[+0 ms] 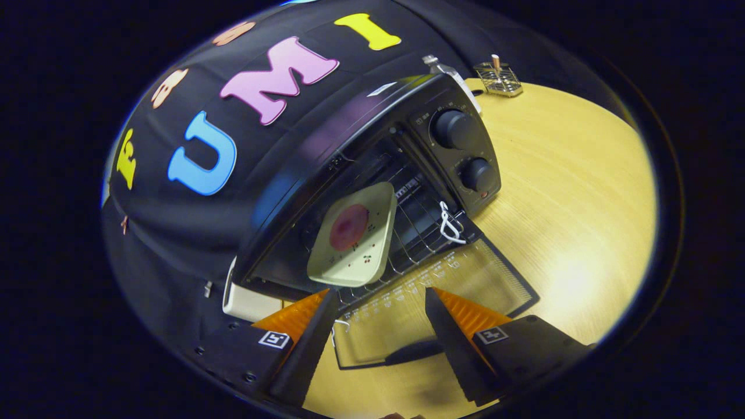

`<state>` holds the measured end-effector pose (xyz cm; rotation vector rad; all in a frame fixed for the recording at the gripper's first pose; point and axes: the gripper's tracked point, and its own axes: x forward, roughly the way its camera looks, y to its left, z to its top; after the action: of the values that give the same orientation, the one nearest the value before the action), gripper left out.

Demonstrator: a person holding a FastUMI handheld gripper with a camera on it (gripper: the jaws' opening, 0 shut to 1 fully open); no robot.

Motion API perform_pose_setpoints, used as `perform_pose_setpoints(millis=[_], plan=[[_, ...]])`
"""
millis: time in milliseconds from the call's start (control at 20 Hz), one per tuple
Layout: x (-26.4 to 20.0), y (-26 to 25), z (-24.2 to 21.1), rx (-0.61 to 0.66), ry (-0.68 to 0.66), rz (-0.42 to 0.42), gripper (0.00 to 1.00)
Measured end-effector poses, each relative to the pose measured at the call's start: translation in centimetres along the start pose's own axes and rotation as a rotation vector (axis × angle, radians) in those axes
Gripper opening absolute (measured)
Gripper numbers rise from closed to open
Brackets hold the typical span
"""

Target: Open the toaster oven, put the food inside, and close the toaster oven door.

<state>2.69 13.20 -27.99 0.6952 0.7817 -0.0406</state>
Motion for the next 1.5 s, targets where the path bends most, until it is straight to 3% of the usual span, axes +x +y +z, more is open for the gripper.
perform_pose_setpoints(millis=[250,500,1000,1350,1500], plan=[[-4.6,-1.6,-1.3,-0.272,0.000,-0.067,0.99],[-5.7,-4.4,-5.9,-0.497,0.076,-0.140,0.99],[-0.9,-8.6,-10.8,-0.610,0.191,-0.250,0.99],[0.6,-7.7,-9.7,-0.586,0.179,-0.272,1.00],[0.6,-7.2,-9.0,-0.690,0.136,-0.283,0.99]])
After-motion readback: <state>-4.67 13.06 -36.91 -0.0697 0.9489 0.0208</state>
